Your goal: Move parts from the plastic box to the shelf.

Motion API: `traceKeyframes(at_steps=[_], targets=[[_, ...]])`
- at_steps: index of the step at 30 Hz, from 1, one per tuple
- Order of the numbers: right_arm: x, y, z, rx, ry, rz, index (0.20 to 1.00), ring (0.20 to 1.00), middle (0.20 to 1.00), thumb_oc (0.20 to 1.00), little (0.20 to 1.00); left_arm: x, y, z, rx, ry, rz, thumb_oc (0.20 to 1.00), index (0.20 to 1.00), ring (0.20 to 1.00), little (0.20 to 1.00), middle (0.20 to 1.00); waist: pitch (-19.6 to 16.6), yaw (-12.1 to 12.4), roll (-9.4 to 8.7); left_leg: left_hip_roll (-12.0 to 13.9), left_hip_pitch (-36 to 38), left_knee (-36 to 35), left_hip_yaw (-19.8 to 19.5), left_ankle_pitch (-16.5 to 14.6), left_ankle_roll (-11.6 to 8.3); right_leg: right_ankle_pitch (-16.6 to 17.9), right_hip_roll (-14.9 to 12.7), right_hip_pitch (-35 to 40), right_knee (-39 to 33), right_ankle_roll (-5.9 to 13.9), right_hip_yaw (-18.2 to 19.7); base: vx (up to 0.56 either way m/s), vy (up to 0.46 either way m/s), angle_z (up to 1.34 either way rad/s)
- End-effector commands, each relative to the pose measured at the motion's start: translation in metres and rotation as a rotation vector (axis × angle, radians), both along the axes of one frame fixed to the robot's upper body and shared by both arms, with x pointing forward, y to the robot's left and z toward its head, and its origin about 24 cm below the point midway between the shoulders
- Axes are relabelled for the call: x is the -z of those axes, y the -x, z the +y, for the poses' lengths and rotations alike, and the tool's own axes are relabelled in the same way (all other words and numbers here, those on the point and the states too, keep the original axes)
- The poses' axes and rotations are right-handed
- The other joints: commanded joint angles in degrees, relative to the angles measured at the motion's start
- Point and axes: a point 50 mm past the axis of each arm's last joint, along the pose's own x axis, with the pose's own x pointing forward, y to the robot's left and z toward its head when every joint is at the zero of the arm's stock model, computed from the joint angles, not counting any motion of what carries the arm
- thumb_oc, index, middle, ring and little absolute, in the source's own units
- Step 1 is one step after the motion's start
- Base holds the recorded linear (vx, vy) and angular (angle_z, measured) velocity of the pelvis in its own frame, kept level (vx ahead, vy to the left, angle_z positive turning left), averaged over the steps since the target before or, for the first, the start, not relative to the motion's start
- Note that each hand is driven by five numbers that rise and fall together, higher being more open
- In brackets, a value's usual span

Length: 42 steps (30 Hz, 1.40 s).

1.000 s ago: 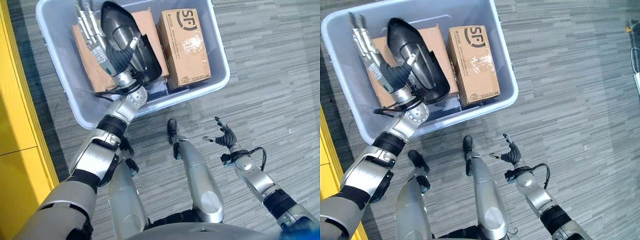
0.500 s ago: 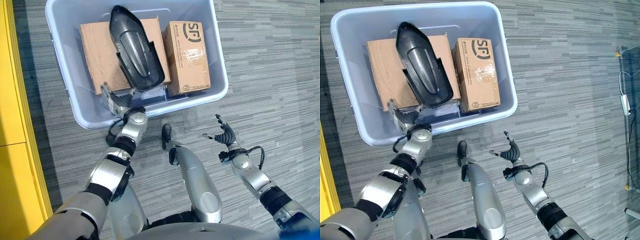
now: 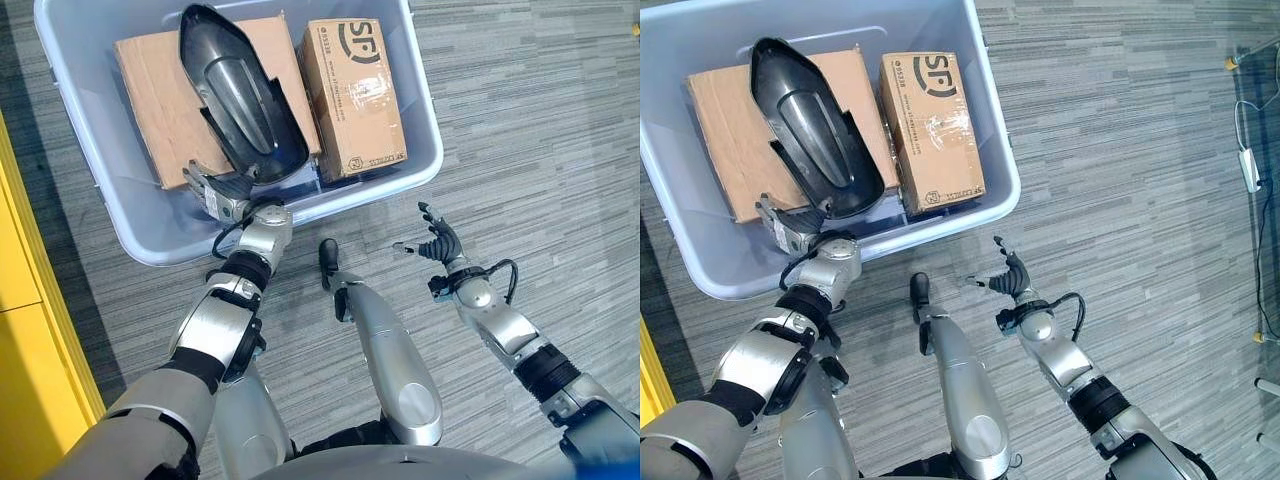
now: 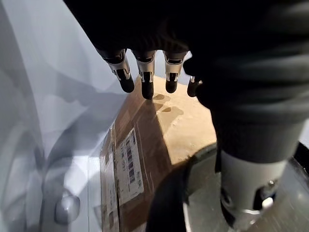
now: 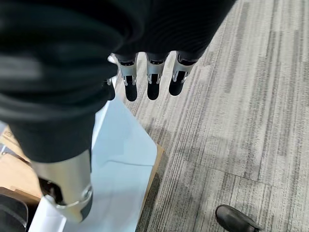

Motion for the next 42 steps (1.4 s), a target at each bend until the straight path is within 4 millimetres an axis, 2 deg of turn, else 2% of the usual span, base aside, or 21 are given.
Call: traceKeyframes(at_steps=[1, 3, 6, 10, 18, 23, 29, 31, 38, 39, 42], targets=[[-0.009, 0.001, -0.01, 0.025, -0.005, -0.037, 1.0, 1.0, 1.0, 1.0, 1.0, -0.04, -0.006, 0.011, -0.026, -0.188, -0.147, 1.0, 1.0, 1.0, 1.0, 1.0, 0.58, 0.71, -2.65, 0.66, -4.22, 7.16, -3.73, -2.03, -2.11, 0.95, -0.46, -0.08, 0.41, 2.81, 2.07, 0.01, 0.028, -0.05], [-0.009, 0.001, -0.009, 0.023, 0.004, -0.036, 1.0, 1.0, 1.0, 1.0, 1.0, -0.046, -0.007, 0.011, -0.029, -0.265, -0.164, 1.0, 1.0, 1.0, 1.0, 1.0, 0.58, 0.62, -2.49, 0.55, -4.26, 7.15, -3.54, -2.12, -2.04, 0.96, -0.57, -0.32, 0.47, 2.78, 2.22, 0.01, 0.038, -0.04], [-0.009, 0.001, -0.01, 0.017, 0.003, -0.035, 1.0, 1.0, 1.0, 1.0, 1.0, -0.061, -0.006, 0.014, -0.06, -0.469, -0.185, 1.0, 1.0, 1.0, 1.0, 1.0, 0.58, 0.51, -2.37, 0.49, -4.67, 7.51, -3.27, -2.29, -1.98, 0.93, -0.85, -0.86, 0.92, 2.73, 2.41, 0.0, 0.023, -0.02], [-0.004, 0.005, -0.014, 0.007, 0.01, -0.026, 1.0, 1.0, 1.0, 1.0, 1.0, -0.077, -0.004, 0.018, -0.096, -0.62, -0.245, 1.0, 1.0, 1.0, 1.0, 1.0, 0.58, 0.5, -1.99, 0.3, -4.68, 7.68, -3.2, -2.53, -1.83, 0.79, -1.06, -0.96, 1.17, 2.67, 2.62, 0.0, 0.021, -0.05], [0.007, 0.008, -0.015, 0.017, 0.018, -0.025, 1.0, 1.0, 1.0, 1.0, 1.0, -0.079, -0.004, 0.009, -0.032, -0.725, -0.28, 1.0, 1.0, 1.0, 1.0, 1.0, 0.58, 0.84, -0.88, 0.05, -5.19, 7.83, -3.16, -2.78, -1.53, 0.56, -1.61, -1.49, 1.47, 2.68, 2.69, 0.0, 0.011, 0.0], [0.011, 0.009, -0.015, 0.028, 0.018, -0.023, 1.0, 1.0, 1.0, 1.0, 1.0, -0.071, -0.006, 0.007, -0.002, -0.621, -0.235, 1.0, 1.0, 1.0, 1.0, 1.0, 0.58, 1.02, -0.82, -0.01, -5.54, 8.2, -3.47, -2.89, -1.4, 0.54, -1.62, -1.7, 1.73, 2.89, 2.46, 0.0, -0.009, -0.01], [0.008, 0.006, -0.014, 0.03, 0.018, -0.027, 1.0, 1.0, 1.0, 1.0, 1.0, -0.064, -0.009, 0.012, -0.014, -0.575, -0.131, 1.0, 1.0, 1.0, 1.0, 1.0, 0.58, 0.77, -1.18, 0.21, -6.23, 8.44, -3.52, -2.76, -1.57, 0.7, -1.51, -2.29, 1.82, 3.01, 2.41, 0.0, -0.005, 0.0], [0.006, 0.005, -0.013, 0.029, 0.018, -0.029, 1.0, 1.0, 1.0, 1.0, 1.0, -0.059, -0.01, 0.017, -0.031, -0.451, -0.092, 1.0, 1.0, 1.0, 1.0, 1.0, 0.58, 0.52, -1.35, 0.24, -6.48, 8.46, -3.54, -2.57, -1.65, 0.78, -1.38, -2.56, 1.9, 2.99, 2.44, 0.0, 0.0, 0.0], [0.0, 0.0, -0.011, 0.042, 0.02, -0.034, 1.0, 1.0, 1.0, 1.0, 1.0, -0.057, -0.012, 0.019, -0.052, -0.339, -0.078, 1.0, 1.0, 1.0, 1.0, 1.0, 0.58, 0.24, -1.48, 0.31, -7.37, 8.85, -3.63, -2.48, -1.89, 0.88, -1.29, -3.42, 2.06, 2.97, 2.54, 0.0, 0.0, 0.0], [-0.002, -0.001, -0.011, 0.042, 0.019, -0.031, 1.0, 1.0, 1.0, 1.0, 1.0, -0.05, -0.01, 0.018, -0.074, -0.24, -0.078, 1.0, 1.0, 1.0, 1.0, 1.0, 0.58, 0.19, -1.56, 0.28, -7.51, 8.92, -3.7, -2.49, -1.93, 0.87, -1.21, -3.56, 2.08, 2.99, 2.54, 0.0, 0.0, 0.0], [-0.006, -0.003, -0.01, 0.047, 0.018, -0.037, 1.0, 1.0, 1.0, 1.0, 1.0, -0.051, -0.009, 0.019, -0.099, -0.268, -0.084, 1.0, 1.0, 1.0, 1.0, 1.0, 0.58, 0.12, -1.82, 0.36, -8.18, 8.96, -3.77, -2.28, -2.16, 1.09, -1.24, -3.98, 1.84, 2.97, 2.57, 0.0, 0.0, 0.0]])
